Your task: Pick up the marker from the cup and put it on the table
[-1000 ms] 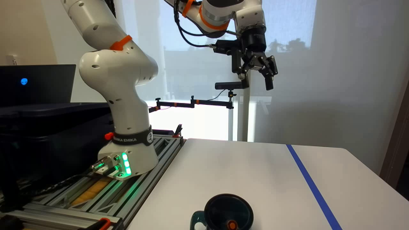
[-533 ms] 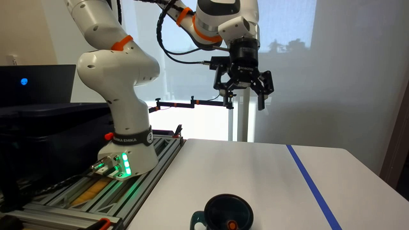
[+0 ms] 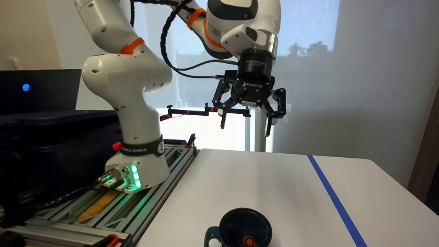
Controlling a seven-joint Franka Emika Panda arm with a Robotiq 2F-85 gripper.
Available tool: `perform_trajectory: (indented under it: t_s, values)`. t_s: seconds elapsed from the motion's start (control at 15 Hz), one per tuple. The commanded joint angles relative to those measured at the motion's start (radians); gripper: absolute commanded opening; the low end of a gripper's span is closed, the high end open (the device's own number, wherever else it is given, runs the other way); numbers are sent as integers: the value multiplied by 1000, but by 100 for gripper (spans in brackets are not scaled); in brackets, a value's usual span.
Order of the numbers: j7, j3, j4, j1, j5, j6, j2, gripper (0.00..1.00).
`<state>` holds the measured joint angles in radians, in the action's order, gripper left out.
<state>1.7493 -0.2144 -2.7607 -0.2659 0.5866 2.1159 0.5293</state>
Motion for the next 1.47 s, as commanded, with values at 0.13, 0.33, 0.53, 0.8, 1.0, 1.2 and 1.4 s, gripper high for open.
perform_trajectory:
  t_s: [0.13,0.33,0.53,0.8,1.0,1.2,1.4]
  values:
    - [8,78,3,32,22,-6,-28,100]
    - [7,83,5,42,20,-5,-32,100]
    - [17,86,6,45,28,25,-57,100]
    - [38,119,5,26,35,74,-129,100]
    - [70,155,5,7,55,132,-187,100]
    - [96,196,4,-13,85,202,-242,100]
    - [110,238,5,-24,117,265,-287,100]
